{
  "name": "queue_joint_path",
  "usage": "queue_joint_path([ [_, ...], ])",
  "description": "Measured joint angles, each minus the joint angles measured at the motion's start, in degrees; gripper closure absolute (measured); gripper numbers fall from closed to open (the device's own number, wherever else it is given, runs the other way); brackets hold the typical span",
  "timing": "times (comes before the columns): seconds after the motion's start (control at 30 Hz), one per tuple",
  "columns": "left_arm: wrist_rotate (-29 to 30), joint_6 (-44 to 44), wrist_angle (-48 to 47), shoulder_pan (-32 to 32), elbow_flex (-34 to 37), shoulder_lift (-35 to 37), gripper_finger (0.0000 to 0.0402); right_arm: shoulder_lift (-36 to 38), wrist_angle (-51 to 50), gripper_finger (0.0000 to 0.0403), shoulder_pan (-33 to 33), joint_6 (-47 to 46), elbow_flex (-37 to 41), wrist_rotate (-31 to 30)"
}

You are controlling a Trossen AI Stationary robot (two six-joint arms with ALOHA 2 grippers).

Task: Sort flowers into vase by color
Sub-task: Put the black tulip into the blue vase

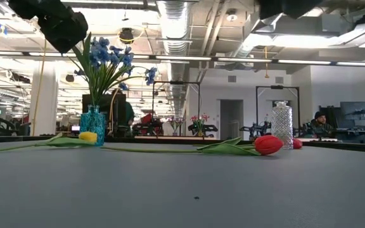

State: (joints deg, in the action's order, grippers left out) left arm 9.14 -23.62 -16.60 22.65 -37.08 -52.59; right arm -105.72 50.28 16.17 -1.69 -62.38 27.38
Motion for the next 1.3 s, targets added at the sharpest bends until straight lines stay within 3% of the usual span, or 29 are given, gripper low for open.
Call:
queue_joint_path([
  [0.23, -0.2, 0.3, -2.6, 0.0, 0.0, 1.3, 0.0244, -9.1, -1.8, 0.0377, 0.4, 1.0, -8.0, 0.0],
  [0.4, -0.3, 0.2, -3.7, 0.0, 0.0, 3.2, 0.0244, -11.7, -5.4, 0.0377, 0.3, 1.8, -12.1, -0.4],
  [0.9, -0.3, 0.4, -4.6, 0.0, 0.0, 5.8, 0.0244, -11.8, -11.1, 0.0378, 2.2, 7.3, -13.4, -9.5],
  [1.17, -0.6, -0.1, -4.6, 0.0, 0.0, 5.8, 0.0244, -10.7, -17.0, 0.0378, 2.7, 12.7, -13.3, -19.3],
  [1.3, -1.0, -0.2, -4.9, 0.0, 0.0, 5.8, 0.0244, -8.2, -21.9, 0.0378, 2.7, 14.5, -13.3, -30.1],
])
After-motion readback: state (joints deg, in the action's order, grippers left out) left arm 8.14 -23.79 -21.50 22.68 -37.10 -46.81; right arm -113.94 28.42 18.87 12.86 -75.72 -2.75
